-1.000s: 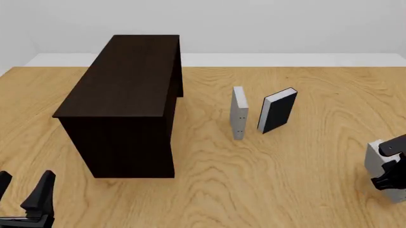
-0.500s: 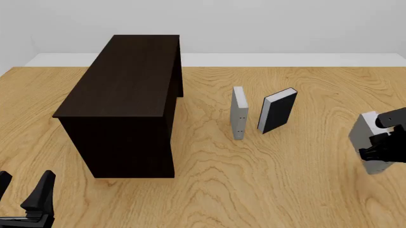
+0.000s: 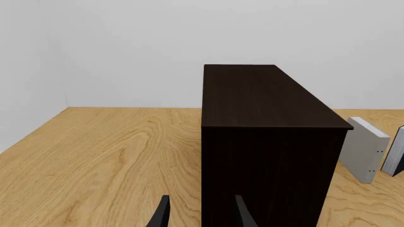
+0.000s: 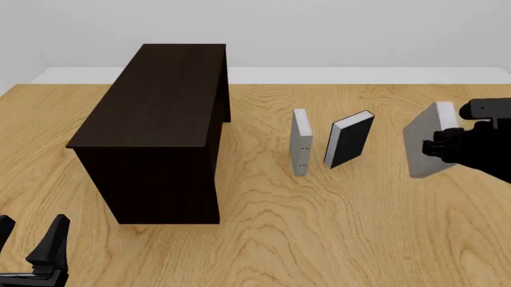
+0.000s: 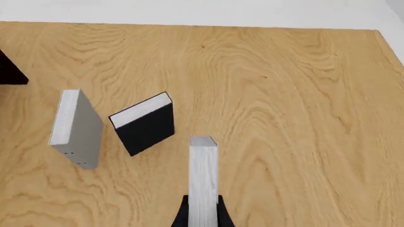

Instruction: Pick up the book on the right and place it under the cabinet shelf.

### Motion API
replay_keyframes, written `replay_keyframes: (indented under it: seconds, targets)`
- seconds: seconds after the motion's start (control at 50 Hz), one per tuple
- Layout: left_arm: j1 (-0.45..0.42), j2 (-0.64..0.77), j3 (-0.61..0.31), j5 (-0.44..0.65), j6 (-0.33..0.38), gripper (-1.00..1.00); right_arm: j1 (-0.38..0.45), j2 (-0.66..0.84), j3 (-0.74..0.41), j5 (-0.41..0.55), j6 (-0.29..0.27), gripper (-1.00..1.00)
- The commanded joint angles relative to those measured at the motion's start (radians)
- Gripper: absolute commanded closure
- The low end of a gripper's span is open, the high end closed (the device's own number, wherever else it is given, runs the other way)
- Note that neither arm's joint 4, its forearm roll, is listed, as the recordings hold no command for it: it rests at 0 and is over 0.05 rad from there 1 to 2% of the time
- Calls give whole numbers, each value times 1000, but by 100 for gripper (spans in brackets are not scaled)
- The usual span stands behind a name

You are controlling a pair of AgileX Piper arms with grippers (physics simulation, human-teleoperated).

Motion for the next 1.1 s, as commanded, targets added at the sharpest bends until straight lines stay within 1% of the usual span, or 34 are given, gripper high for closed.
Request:
replay_keyframes:
  seconds: [0.02, 0.04, 0.08, 0.12, 0.82, 0.86, 0.94, 0.96, 1.0, 1.02, 1.06, 1.1]
  targets:
    - [0, 0, 0, 0, 0, -100, 92, 5, -14, -74, 244, 100]
    - [0, 0, 0, 0, 0, -100, 92, 5, -14, -78, 251, 100]
    - [1, -17, 1, 15, 0, -100, 117, 0, -5, -92, 294, 100]
    - [1, -16, 1, 15, 0, -100, 128, -11, 0, -99, 310, 100]
    - [1, -16, 1, 15, 0, -100, 128, -11, 0, -99, 310, 100]
    - [1, -14, 0, 14, 0, -100, 148, -13, 8, -106, 344, 100]
    - [1, -15, 0, 15, 0, -100, 191, -20, 25, -122, 383, 100]
    - [1, -15, 0, 15, 0, -100, 214, -27, 32, -129, 403, 100]
    - [1, -16, 0, 15, 0, -100, 219, -23, 28, -131, 400, 100]
    - [1, -16, 0, 15, 0, -100, 228, -25, 29, -133, 406, 100]
    - [1, -15, 0, 15, 0, -100, 262, -36, 37, -138, 435, 100]
    - [1, -16, 0, 15, 0, -100, 272, -36, 30, -137, 437, 100]
